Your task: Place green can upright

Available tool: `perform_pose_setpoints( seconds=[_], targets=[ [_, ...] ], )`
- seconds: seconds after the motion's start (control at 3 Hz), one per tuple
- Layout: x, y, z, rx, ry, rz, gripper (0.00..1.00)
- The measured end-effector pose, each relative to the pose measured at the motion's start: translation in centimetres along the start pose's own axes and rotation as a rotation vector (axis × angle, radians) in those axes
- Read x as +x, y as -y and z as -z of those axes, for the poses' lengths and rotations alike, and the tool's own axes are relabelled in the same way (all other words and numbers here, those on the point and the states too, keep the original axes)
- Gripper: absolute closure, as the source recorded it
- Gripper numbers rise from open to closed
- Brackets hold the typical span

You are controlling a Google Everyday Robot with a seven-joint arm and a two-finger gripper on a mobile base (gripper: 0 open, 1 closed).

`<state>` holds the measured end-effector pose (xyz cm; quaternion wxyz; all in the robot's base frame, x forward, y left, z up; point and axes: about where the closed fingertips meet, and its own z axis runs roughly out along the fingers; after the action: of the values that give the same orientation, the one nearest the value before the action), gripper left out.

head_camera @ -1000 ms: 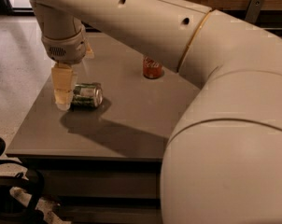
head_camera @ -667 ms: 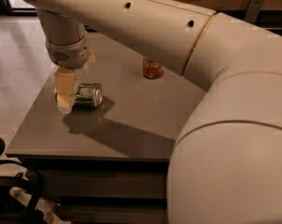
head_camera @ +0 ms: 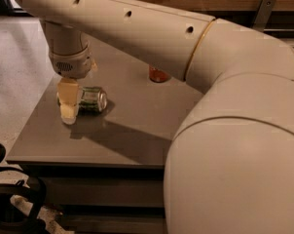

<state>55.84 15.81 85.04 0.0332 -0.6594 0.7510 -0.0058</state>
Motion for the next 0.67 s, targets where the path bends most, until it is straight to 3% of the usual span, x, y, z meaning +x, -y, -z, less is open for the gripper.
perform_pose_setpoints(
  seconds=[0.33, 0.67],
  targets=[
    [-1.1, 0.1, -0.9, -0.013, -0.011, 0.027, 0.0],
    [-2.0, 0.2, -2.0, -0.019, -0.017, 0.046, 0.17]
  ],
)
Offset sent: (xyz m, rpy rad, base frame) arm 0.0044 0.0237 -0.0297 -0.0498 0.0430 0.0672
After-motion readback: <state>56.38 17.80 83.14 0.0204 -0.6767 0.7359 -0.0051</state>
